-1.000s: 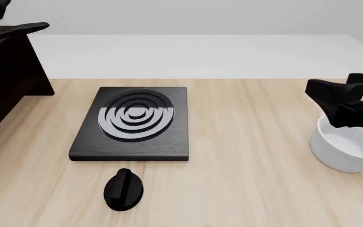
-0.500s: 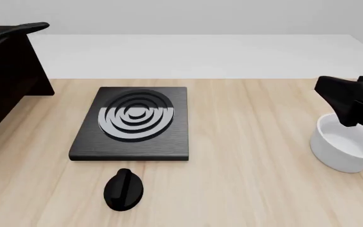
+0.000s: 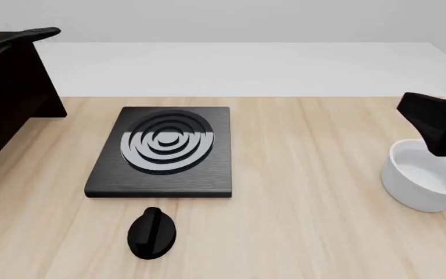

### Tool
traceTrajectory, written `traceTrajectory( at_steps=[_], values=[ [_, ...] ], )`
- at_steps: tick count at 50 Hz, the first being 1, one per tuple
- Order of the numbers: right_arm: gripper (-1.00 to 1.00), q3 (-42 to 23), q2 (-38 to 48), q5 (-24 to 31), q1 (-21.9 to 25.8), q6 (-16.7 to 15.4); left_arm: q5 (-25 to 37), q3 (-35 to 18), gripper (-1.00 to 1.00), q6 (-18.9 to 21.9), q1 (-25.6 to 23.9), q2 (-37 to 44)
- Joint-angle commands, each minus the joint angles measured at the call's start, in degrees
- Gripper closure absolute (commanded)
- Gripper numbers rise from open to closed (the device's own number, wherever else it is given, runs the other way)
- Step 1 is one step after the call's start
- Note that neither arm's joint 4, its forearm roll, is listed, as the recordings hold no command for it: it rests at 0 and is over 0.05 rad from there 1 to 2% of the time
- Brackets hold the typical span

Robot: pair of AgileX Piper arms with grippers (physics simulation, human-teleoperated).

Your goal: Put the frying pan on the cabinet shelf.

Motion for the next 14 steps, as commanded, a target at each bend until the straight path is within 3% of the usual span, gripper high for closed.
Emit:
traceTrajectory(
  at_steps=[1, 14],
  values=[
    [-1.0, 0.4, -0.7, 0.1, -0.6, 1.5, 6.9, 3.7, -1.0, 2.6, -1.6, -9.5],
    [-1.0, 0.7, -2.5, -0.2, -0.9, 2.0, 16.2, 2.6, -1.0, 4.0, -0.5, -18.3]
  ],
)
